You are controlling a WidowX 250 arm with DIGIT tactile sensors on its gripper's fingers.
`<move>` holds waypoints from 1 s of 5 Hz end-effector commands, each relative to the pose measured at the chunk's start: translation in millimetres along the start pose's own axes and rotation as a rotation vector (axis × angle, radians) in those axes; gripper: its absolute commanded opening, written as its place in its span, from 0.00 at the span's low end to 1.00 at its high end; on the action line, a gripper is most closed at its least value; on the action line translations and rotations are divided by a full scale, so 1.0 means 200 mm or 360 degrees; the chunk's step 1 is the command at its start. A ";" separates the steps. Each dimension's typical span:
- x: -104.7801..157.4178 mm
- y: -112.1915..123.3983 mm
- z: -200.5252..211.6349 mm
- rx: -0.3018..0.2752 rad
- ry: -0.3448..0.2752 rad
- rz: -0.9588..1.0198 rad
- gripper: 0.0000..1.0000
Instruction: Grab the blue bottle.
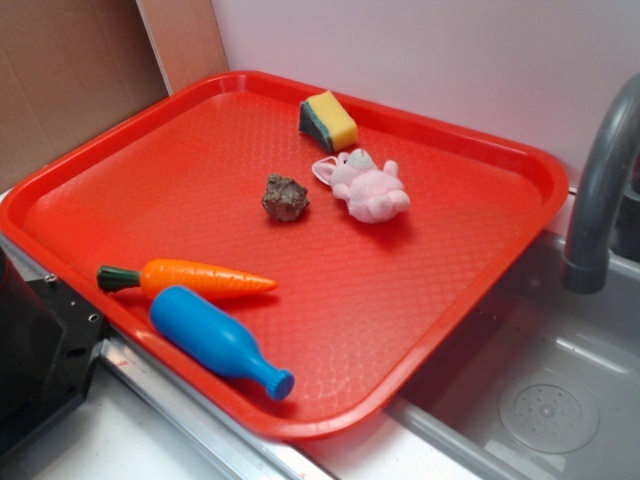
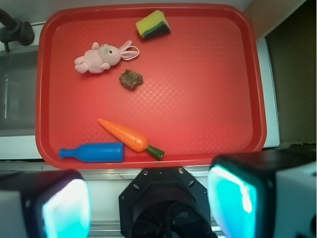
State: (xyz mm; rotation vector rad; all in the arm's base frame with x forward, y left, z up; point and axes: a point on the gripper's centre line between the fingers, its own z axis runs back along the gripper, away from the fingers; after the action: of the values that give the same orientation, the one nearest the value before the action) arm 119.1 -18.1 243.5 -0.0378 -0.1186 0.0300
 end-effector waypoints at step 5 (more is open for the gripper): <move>-0.08 -0.19 -0.61 -0.0026 0.0147 -0.1177 1.00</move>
State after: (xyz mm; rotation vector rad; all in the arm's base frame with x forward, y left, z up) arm 115.2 -64.1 122.1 -0.0216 -0.0257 -0.7180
